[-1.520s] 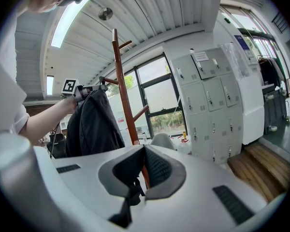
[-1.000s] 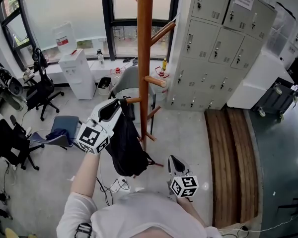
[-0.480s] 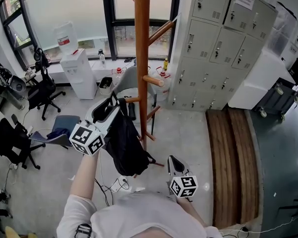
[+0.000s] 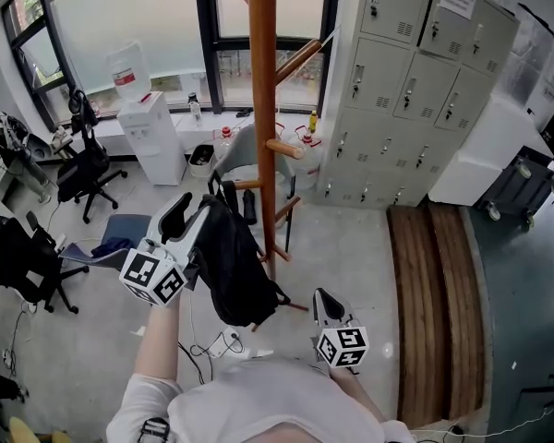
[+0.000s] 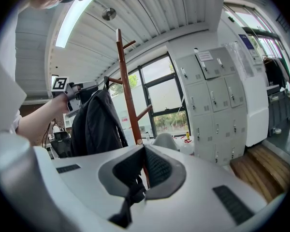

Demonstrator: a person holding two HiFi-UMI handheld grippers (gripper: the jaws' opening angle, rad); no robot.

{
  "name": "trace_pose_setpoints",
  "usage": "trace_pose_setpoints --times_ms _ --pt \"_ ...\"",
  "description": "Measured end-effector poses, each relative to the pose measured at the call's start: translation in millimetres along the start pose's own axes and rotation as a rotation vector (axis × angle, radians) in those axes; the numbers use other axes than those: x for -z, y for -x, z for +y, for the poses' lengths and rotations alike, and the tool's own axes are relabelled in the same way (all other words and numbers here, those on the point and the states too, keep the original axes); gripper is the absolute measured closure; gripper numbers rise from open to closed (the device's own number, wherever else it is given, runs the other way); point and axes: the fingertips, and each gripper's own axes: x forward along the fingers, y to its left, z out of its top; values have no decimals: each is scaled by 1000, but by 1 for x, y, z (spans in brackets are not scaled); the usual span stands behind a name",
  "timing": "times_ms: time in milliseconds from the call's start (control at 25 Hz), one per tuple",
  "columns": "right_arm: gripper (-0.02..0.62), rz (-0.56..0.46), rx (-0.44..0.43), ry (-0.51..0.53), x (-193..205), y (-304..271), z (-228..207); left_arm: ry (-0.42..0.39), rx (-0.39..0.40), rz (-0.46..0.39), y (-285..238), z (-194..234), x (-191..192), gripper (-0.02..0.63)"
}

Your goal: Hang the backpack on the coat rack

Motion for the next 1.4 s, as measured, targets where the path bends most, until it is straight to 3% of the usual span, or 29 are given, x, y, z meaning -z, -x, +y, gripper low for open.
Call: trace_pose_setpoints --times_ms 360,680,960,1120,1400 --pt "588 1 -13 3 0 1 3 6 -66 6 45 -25 21 437" --pt "588 -2 -32 7 -2 -3 9 77 -157 -53 82 -47 49 595" --pt "588 -12 -57 19 -4 -7 15 25 -133 -50 92 -79 70 597" --pt "588 -30 -67 25 -6 -5 17 43 -102 -17 94 -97 92 597" --pt "588 -44 -59 43 -14 -2 14 -10 -113 24 92 -108 113 597"
